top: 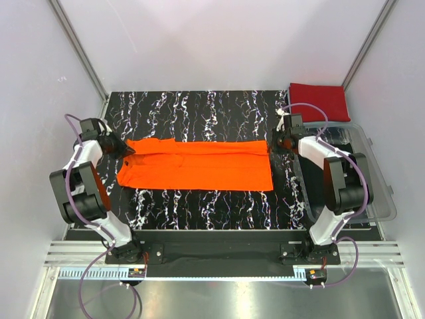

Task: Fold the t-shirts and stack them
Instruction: Fold the tshirt

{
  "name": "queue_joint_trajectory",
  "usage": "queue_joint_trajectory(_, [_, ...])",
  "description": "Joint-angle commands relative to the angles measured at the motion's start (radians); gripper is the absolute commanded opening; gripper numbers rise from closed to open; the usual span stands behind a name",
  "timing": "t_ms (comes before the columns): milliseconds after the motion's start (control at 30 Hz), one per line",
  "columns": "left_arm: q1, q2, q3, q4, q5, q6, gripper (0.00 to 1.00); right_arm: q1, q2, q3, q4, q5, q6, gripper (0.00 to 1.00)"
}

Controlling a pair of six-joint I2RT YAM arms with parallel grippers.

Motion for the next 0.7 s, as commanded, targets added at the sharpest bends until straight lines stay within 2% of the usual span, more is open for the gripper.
queue_joint_trajectory(0, [0.006,-0.063,-0.006,0.013,-0.004,-0.021,0.0,0.012,-0.092,-0.017,0.011,0.015,0.013,0.0])
queue_joint_trajectory(167, [0.015,-0.09,-0.003,0.009,-0.009,-0.034,0.0,0.015,-0.126,-0.042,0.012,0.006,0.019,0.0])
queue_joint_trajectory(667, [0.032,-0.075,-0.026,-0.084,-0.142,0.026,0.0,0.026,-0.122,-0.148,0.034,-0.009,0.092,0.0])
